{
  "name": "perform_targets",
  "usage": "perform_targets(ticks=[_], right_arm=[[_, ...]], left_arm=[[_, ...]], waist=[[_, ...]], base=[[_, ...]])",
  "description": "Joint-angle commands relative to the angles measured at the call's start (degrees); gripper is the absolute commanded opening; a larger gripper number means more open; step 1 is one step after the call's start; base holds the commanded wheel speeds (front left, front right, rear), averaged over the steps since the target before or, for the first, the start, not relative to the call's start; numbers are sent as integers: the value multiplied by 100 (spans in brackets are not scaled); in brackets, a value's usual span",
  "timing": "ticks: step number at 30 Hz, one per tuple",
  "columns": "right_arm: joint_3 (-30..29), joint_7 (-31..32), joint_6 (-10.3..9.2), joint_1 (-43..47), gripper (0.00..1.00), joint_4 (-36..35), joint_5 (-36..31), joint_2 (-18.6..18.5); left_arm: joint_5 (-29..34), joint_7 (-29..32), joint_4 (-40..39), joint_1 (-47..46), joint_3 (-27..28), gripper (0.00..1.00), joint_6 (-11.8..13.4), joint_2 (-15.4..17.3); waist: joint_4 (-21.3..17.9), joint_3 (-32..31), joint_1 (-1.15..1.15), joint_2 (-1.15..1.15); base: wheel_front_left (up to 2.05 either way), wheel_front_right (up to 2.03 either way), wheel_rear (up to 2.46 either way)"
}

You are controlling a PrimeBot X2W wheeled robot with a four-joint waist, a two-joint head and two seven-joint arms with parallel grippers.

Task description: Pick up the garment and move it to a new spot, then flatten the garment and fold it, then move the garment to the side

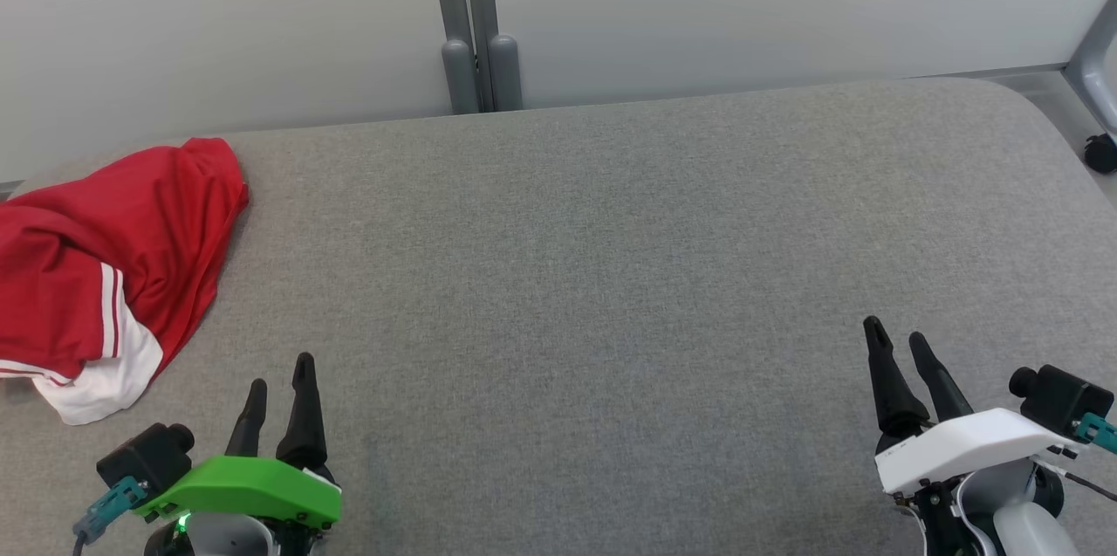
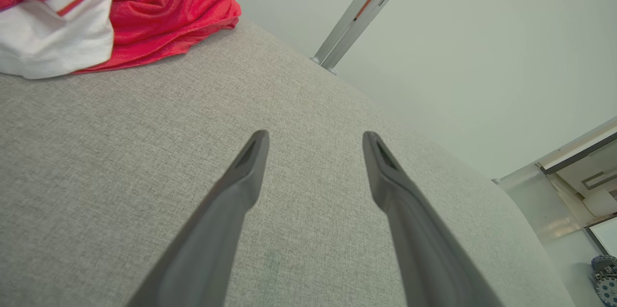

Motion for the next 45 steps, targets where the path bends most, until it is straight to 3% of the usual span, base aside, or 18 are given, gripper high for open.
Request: perform_targets(ticks=[1,11,34,45], right_arm=[[-31,-69,2,-48,100,-101,-223,-41],[-125,-231,2,44,100,-156,-901,-40],[-439,-567,2,185,100,-188,-2044,-79],[-339,-706,3,211,100,-71,-2265,-162]], left_arm=[[206,-61,-103,-93,-33,100,44,65],[821,-221,-235,35,-61,100,84,83],[2110,-563,-182,121,52,100,-202,98],[2287,-692,-56,111,140,100,-357,-15]], waist=[[-6,-3,0,0],[-11,-2,0,0],[-8,9,0,0],[11,6,0,0]], base=[[0,0,0],[0,0,0],[0,0,0],[0,0,0]])
